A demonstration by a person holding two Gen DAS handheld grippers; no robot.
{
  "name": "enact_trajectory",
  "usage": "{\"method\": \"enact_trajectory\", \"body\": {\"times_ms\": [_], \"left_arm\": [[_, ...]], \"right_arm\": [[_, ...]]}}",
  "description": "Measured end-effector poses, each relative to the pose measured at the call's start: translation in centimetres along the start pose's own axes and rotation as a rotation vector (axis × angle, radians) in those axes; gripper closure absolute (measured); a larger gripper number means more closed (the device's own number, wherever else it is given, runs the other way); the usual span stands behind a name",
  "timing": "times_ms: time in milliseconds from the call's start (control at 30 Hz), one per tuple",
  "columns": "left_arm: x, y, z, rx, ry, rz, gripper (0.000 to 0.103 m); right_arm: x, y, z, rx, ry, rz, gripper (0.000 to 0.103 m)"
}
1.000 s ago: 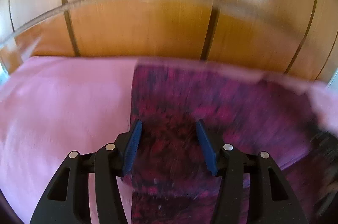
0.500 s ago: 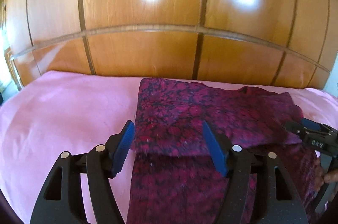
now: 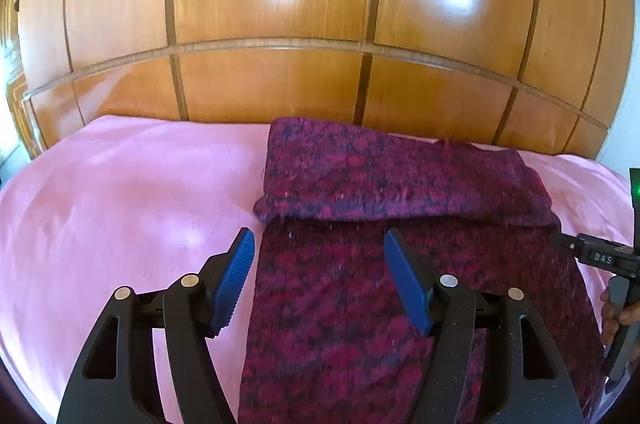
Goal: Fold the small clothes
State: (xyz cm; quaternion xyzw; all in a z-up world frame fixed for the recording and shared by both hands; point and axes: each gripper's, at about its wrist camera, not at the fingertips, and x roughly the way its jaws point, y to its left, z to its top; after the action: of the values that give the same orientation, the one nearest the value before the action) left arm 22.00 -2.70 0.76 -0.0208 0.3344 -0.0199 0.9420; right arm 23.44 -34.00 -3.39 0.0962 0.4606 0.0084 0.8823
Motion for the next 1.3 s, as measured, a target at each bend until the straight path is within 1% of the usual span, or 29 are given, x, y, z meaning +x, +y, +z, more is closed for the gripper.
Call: {"method": "enact_trajectory", "body": {"times_ms": [33, 67, 100, 233, 367, 433, 500, 567, 600, 633, 667, 700, 733, 767, 833, 867, 900, 933, 967, 1000, 1033, 1133, 1200, 1300], "left_arm": [[-0.2, 0.1, -0.5, -0.001, 0.006, -0.001, 0.036], [-0.3, 0.2, -0.9, -0.003, 0.013, -0.002, 0.032], [-0.4, 0.4, -1.5, -0.008, 0.021, -0.004, 0.031], [-0.4, 1.2, -3.4, -0.011, 0.068, -0.001, 0.031], [-0.9, 3.0, -5.9, -0.036, 0.133, -0.007, 0.031], [-1.3, 4.0, -7.1, -0.053, 0.168, -0.022, 0.031], [-2.0, 5.0, -8.6, -0.075, 0.206, -0.066, 0.031], [-2.7, 5.4, -9.8, -0.074, 0.242, -0.101, 0.031], [-3.1, 5.5, -10.3, -0.069, 0.257, -0.122, 0.035], [-3.7, 5.5, -11.1, -0.058, 0.278, -0.154, 0.037], [-4.1, 5.4, -11.7, -0.042, 0.297, -0.176, 0.041], [-4.6, 5.2, -12.5, -0.018, 0.323, -0.196, 0.045], [-4.9, 5.1, -13.0, -0.006, 0.341, -0.21, 0.045], [-5.4, 5.0, -13.6, 0.003, 0.357, -0.223, 0.046], [-6.1, 4.9, -14.4, 0.005, 0.382, -0.249, 0.052], [-6.4, 4.9, -14.7, 0.005, 0.391, -0.258, 0.059], [-6.6, 4.9, -14.8, 0.006, 0.394, -0.266, 0.07], [-7.0, 4.9, -14.9, 0.003, 0.391, -0.278, 0.076], [-7.2, 5.1, -14.7, 0.001, 0.386, -0.282, 0.083], [-7.5, 5.2, -14.5, -0.005, 0.379, -0.288, 0.086], [-7.9, 5.5, -14.0, -0.025, 0.367, -0.31, 0.086], [-8.6, 6.4, -12.4, -0.088, 0.33, -0.377, 0.088], [-8.6, 7.1, -10.7, -0.154, 0.298, -0.446, 0.089], [-7.5, 7.6, -8.6, -0.228, 0.262, -0.506, 0.089]], "right_arm": [[-0.2, -0.2, -0.6, -0.002, 0.008, 0.002, 0.012], [-0.5, -0.4, -1.3, -0.002, 0.02, 0.014, 0.012], [-0.7, -0.6, -1.8, -0.001, 0.03, 0.025, 0.012], [-1.9, -1.0, -4.7, 0.001, 0.08, 0.089, 0.012], [-3.2, -1.5, -7.4, 0.007, 0.118, 0.117, 0.014], [-4.0, -1.9, -8.6, 0.02, 0.139, 0.135, 0.015], [-5.1, -2.4, -10.0, 0.031, 0.153, 0.155, 0.017], [-6.0, -2.9, -11.0, 0.049, 0.169, 0.182, 0.024], [-6.5, -3.1, -11.5, 0.062, 0.18, 0.202, 0.026], [-6.9, -3.2, -11.8, 0.068, 0.19, 0.216, 0.033], [-7.5, -3.2, -12.4, 0.073, 0.207, 0.234, 0.041], [-7.8, -3.1, -12.8, 0.076, 0.223, 0.249, 0.045], [-8.2, -3.0, -13.4, 0.076, 0.247, 0.264, 0.051], [-8.4, -2.8, -13.9, 0.071, 0.262, 0.271, 0.054], [-8.8, -2.3, -14.9, 0.056, 0.297, 0.289, 0.057], [-8.8, -2.0, -15.6, 0.048, 0.325, 0.301, 0.058], [-8.6, -1.6, -15.9, 0.035, 0.344, 0.304, 0.06], [-8.5, -1.1, -16.1, 0.015, 0.357, 0.296, 0.065], [-8.6, -0.7, -16.0, -0.002, 0.359, 0.289, 0.073], [-8.8, -0.6, -15.7, 0.001, 0.355, 0.3, 0.077], [-9.0, -0.6, -15.3, 0.01, 0.345, 0.318, 0.081], [-10.5, -0.2, -13.2, 0.031, 0.278, 0.395, 0.083], [-11.2, 0.2, -11.3, 0.056, 0.214, 0.452, 0.083], [-10.6, 0.3, -8.8, 0.099, 0.147, 0.492, 0.084]]}}
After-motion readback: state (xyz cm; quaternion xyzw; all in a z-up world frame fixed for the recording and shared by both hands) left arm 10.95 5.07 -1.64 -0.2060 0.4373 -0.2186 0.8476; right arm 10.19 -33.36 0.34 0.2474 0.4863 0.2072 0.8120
